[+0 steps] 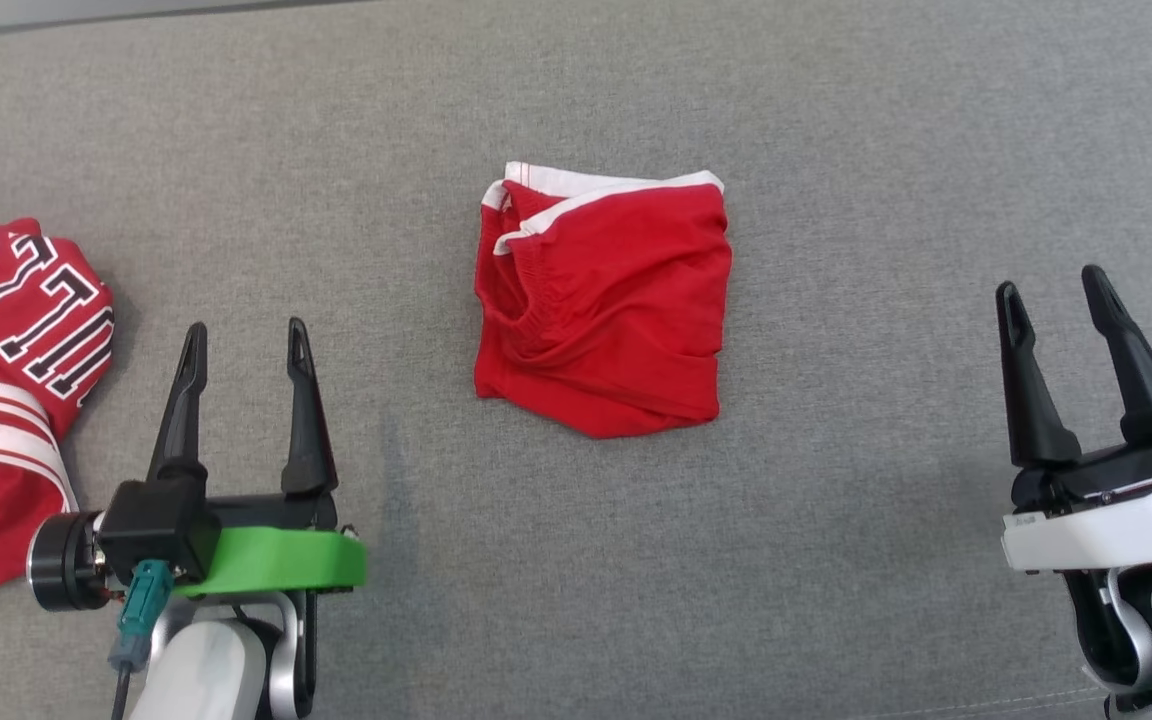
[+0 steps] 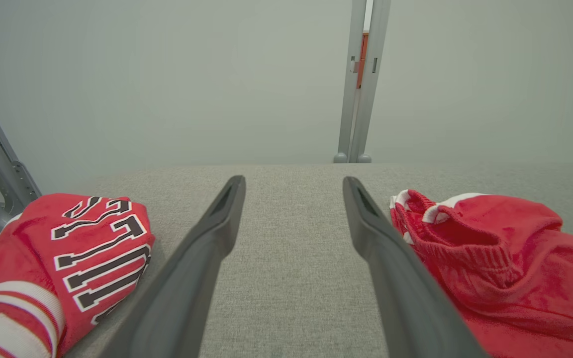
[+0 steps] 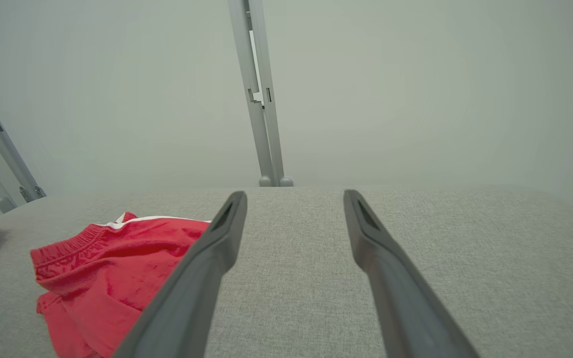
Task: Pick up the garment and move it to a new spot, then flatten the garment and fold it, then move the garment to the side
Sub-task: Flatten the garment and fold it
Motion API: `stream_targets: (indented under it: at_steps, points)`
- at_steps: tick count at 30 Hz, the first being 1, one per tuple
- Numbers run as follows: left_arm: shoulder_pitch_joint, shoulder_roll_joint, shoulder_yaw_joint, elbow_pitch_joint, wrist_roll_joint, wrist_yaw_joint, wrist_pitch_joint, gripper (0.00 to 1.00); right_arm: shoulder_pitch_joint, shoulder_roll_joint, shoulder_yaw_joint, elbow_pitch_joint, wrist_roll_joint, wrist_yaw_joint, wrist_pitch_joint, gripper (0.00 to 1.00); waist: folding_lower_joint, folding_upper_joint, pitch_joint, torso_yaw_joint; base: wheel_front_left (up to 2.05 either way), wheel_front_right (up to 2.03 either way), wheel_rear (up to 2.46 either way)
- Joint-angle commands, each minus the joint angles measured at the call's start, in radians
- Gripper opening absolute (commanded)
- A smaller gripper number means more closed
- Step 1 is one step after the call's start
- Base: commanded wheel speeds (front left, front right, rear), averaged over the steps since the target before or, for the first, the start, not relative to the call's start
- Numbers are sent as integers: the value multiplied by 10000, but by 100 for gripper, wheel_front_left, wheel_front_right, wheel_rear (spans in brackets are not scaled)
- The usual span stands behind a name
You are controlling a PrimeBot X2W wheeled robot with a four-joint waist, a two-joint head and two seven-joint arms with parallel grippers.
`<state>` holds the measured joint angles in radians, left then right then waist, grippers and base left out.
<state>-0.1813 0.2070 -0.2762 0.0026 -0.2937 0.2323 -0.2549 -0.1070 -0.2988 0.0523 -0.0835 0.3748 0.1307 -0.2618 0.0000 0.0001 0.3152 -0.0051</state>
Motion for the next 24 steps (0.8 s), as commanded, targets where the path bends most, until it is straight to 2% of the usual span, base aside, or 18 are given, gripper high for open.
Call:
stream_targets:
  at_steps: [1, 16, 24]
  points:
    - [266, 91, 27, 60, -49, 21, 26, 100, 249, 63, -48, -113, -134, 1, 49, 100, 0, -1, -501, -245, 0, 0, 0]
    - [1769, 482, -220, 526, -279, -73, 324, 100, 1937, 658, -238, -756, -699, 1, 1222, 100, 0, -1, -2282, -208, 0, 0, 0]
    - [2005, 562, -284, 859, -438, -190, 294, 100, 2394, 806, -378, -962, -818, 1, 1570, 100, 0, -1, -2627, -218, 0, 0, 0]
